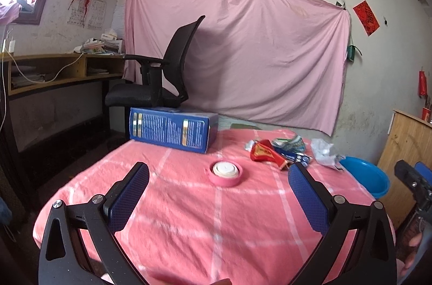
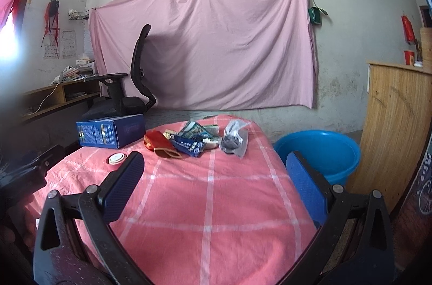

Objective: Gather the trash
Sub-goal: 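Reach the right gripper to the red wrapper and close on it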

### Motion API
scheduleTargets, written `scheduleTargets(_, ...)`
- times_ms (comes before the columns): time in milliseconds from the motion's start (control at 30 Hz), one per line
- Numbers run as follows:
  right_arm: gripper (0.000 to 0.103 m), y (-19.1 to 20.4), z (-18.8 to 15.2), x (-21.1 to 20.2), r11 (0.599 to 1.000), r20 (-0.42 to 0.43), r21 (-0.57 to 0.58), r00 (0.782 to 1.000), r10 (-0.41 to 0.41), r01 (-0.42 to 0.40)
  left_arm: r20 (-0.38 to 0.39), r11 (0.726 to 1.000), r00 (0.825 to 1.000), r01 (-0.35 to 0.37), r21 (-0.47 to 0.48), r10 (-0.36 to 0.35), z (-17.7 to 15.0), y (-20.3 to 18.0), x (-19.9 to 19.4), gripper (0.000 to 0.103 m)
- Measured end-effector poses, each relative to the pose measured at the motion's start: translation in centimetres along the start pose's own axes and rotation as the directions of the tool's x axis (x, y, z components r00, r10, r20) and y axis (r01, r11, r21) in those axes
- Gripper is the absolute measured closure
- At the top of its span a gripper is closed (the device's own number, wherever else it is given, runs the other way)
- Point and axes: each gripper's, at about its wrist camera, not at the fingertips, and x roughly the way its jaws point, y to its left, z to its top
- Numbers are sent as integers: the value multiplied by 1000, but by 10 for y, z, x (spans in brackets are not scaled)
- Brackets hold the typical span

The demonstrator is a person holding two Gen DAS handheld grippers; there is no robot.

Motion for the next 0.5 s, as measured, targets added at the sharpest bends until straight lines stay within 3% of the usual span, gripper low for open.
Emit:
scheduleTargets(267, 0, 8, 30, 50, 999, 5, -27, 999, 45, -45, -6, 1000, 1000, 3, -7, -3, 25, 14, 52, 2)
scheduleTargets(500, 0, 22, 30, 112, 990, -113, -36, 985, 130, -135, -158, 1000, 987, 10, 16, -7, 23, 25, 102, 2)
